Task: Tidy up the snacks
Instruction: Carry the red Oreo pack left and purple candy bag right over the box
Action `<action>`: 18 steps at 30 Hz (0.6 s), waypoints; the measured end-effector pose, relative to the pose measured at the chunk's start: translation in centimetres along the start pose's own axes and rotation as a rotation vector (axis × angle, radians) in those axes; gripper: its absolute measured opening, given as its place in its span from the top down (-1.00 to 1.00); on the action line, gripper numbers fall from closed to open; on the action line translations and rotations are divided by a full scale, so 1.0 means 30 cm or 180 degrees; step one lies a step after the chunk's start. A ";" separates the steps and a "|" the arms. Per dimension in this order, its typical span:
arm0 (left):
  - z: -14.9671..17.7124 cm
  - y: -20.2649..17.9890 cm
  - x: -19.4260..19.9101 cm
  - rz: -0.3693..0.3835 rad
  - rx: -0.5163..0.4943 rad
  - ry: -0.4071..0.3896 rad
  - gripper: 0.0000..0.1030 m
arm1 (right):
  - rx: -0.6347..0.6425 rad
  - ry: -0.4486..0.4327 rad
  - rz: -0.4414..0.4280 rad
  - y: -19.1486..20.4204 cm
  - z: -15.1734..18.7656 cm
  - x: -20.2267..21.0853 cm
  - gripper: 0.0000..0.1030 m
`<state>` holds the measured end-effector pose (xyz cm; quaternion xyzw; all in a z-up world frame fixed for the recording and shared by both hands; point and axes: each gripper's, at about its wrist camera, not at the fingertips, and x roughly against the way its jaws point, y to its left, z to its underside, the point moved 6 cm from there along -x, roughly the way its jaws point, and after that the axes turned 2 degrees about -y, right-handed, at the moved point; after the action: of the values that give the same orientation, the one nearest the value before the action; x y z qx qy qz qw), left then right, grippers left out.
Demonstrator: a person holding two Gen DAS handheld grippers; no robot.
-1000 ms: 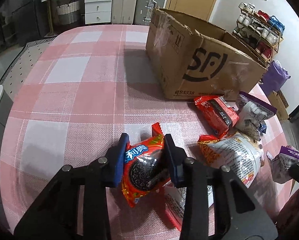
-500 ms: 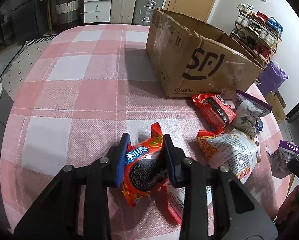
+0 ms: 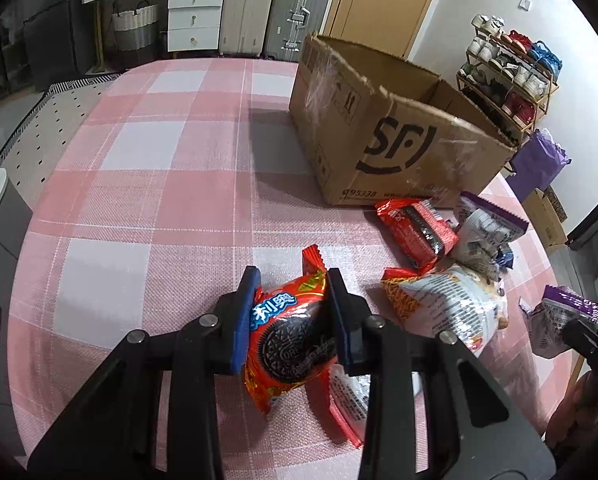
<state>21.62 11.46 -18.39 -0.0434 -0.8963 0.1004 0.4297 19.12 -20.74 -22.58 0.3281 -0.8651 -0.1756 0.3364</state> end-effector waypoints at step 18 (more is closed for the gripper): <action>-0.142 -0.178 0.263 0.0200 -0.0290 -0.0411 0.41 | 0.0254 -0.0193 -0.0135 0.128 -0.159 0.029 0.13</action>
<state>20.03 8.15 -8.61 -0.0844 -0.9240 0.0756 0.3652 20.23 -18.97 -16.76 0.3540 -0.8741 -0.1579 0.2928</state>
